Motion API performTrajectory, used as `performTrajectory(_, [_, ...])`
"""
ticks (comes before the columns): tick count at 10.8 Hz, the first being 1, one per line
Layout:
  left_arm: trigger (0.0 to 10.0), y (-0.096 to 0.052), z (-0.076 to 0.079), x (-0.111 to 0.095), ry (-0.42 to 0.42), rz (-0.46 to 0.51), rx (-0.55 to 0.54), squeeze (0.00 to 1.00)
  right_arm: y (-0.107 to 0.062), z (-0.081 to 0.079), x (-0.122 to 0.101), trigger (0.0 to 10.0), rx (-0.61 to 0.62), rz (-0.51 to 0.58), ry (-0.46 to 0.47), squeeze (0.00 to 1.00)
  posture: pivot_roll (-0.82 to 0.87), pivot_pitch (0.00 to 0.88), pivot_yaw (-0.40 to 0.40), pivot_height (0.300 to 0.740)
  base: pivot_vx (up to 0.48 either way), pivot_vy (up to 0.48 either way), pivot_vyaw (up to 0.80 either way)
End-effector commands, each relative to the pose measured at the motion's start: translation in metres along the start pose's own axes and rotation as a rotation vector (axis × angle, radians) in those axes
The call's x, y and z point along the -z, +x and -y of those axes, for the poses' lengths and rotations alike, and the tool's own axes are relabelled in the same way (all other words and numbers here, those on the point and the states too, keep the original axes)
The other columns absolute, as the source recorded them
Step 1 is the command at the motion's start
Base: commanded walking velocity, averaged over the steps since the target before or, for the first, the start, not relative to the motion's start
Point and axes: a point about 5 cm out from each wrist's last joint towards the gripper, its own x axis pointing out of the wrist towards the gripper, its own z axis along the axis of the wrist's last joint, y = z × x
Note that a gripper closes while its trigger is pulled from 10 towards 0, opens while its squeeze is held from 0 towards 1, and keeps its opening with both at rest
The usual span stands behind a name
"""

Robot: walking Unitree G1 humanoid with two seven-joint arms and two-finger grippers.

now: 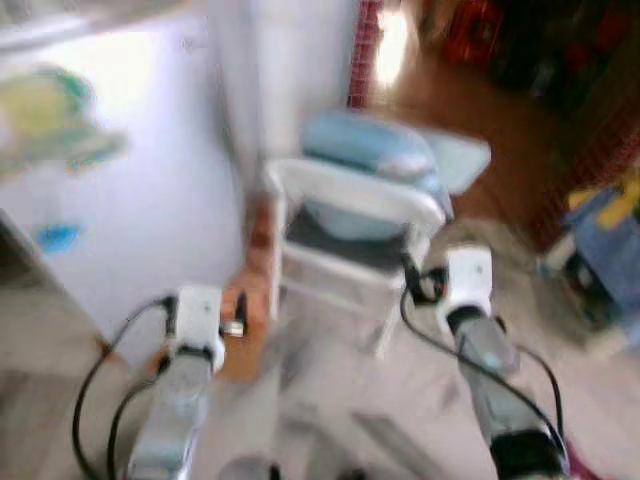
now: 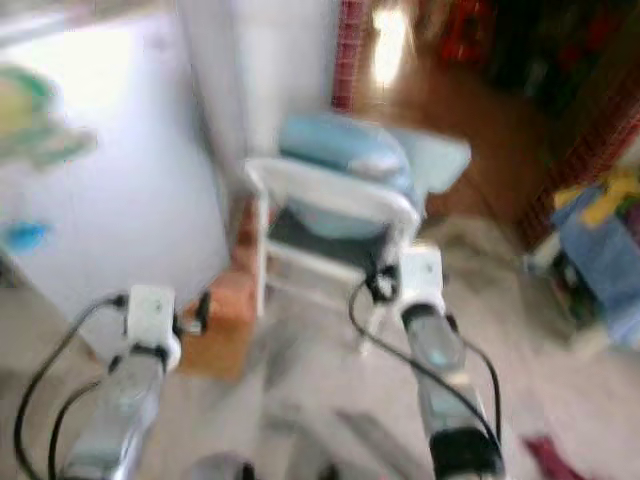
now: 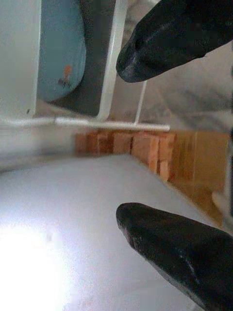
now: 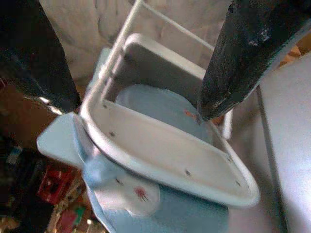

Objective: Restocking fridge

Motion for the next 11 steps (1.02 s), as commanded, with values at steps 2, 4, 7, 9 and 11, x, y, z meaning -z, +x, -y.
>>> performTrajectory(2, [10.0,0.002,-0.012,-0.003,0.012,0.014,-0.048,0.0,0.002,-0.004,-0.008,10.0,-0.018,0.014,0.034,0.0,0.11,0.0,-0.025,0.74,0.0,0.48,0.0])
performTrajectory(4, [10.0,0.003,-0.019,-0.002,0.004,0.005,-0.091,0.0,0.004,-0.011,-0.012,10.0,-0.042,0.042,0.042,0.0,0.11,0.0,-0.028,0.74,0.0,0.48,-0.26])
performTrajectory(7, [10.0,0.001,-0.033,0.001,0.008,-0.007,-0.187,0.0,0.012,-0.017,-0.017,10.0,-0.056,0.047,0.043,0.0,0.13,0.0,-0.033,0.74,0.0,0.48,0.0])
performTrajectory(9, [10.0,0.001,-0.042,0.004,-0.02,-0.035,-0.241,0.0,0.018,-0.026,-0.025,10.0,-0.112,0.088,0.043,0.0,0.13,0.0,-0.034,0.74,0.0,0.48,0.31])
performTrajectory(11, [10.0,-0.005,-0.03,0.004,-0.038,-0.017,-0.205,0.0,0.045,-0.042,-0.039,10.0,-0.097,0.091,0.023,0.0,0.16,0.0,-0.04,0.74,0.0,0.24,0.6])
